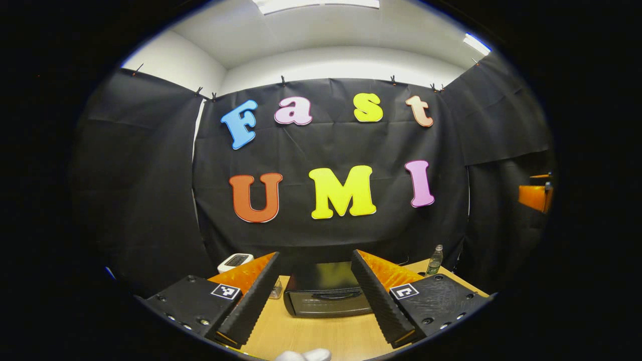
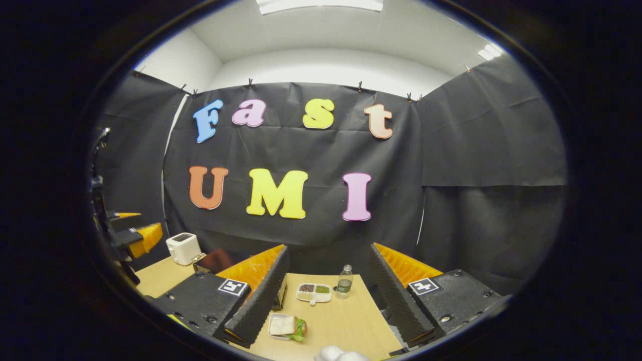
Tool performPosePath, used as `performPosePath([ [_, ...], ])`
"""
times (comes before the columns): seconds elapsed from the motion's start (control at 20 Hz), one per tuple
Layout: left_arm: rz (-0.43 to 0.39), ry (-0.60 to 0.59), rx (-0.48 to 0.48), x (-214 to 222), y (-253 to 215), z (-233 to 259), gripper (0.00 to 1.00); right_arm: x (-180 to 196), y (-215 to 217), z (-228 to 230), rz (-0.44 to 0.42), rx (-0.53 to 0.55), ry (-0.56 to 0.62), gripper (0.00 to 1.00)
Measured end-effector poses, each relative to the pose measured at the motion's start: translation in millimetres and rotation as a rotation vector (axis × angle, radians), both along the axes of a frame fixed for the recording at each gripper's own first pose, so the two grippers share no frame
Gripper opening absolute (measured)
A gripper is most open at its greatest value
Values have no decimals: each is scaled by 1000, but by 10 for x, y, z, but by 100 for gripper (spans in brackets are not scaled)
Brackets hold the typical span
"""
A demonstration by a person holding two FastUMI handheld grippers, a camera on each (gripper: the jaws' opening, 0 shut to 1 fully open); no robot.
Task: Open the electric oven with the left hand, put the food in, and close the electric oven.
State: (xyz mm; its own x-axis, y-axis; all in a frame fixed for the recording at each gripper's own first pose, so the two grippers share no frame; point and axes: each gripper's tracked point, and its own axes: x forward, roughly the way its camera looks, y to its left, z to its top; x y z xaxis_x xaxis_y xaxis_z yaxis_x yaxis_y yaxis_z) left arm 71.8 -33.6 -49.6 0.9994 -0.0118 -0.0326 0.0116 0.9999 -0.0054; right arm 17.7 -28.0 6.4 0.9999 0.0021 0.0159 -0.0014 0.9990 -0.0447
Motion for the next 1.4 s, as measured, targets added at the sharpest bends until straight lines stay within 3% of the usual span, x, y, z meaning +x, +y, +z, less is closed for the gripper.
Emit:
performPosePath([
  [0.05,-11,3,-14,98,-62,-108,93,22,-44,-4,-3,-3,-1,100],
  [0.1,-19,14,-28,227,-130,-233,93,45,-94,1,-7,-6,-2,92],
  [0.25,-32,41,-30,573,-264,-565,93,119,-262,-13,-26,-31,6,92],
  [0.3,-35,53,-30,680,-302,-675,93,140,-321,-17,-35,-40,10,100],
  [0.45,-37,95,-40,971,-399,-1071,93,186,-489,-80,-65,-52,23,100],
  [0.5,-34,111,-48,1069,-413,-1186,93,202,-538,-85,-74,-55,25,92],
  [0.55,-35,132,-54,1155,-433,-1337,94,208,-556,-101,-77,-60,27,100],
  [0.6,-36,159,-60,1229,-455,-1483,94,218,-581,-121,-82,-64,30,92],
  [0.65,-32,175,-54,1326,-436,-1597,94,237,-611,-150,-90,-70,36,100],
  [0.75,-19,211,-31,1476,-412,-1829,94,273,-660,-197,-104,-77,50,100],
  [0.85,-22,250,-16,1584,-416,-2059,94,308,-680,-262,-109,-75,78,100],
  [0.9,-17,265,-9,1608,-410,-2145,94,317,-676,-274,-109,-71,86,92],
  [1.1,-50,336,-16,1607,-452,-2436,94,347,-711,-348,-114,-72,101,93],
  [1.15,-56,315,-12,1639,-477,-2377,89,352,-709,-371,-115,-69,106,93],
  [1.2,-54,348,-14,1595,-468,-2438,95,351,-712,-388,-114,-67,111,93],
  [1.25,-54,329,-13,1621,-471,-2418,97,356,-715,-402,-114,-62,112,93],
  [1.3,-53,347,-13,1599,-482,-2447,96,364,-715,-394,-113,-58,111,100],
  [1.4,-52,342,-13,1573,-480,-2429,97,366,-708,-392,-111,-56,107,100],
])
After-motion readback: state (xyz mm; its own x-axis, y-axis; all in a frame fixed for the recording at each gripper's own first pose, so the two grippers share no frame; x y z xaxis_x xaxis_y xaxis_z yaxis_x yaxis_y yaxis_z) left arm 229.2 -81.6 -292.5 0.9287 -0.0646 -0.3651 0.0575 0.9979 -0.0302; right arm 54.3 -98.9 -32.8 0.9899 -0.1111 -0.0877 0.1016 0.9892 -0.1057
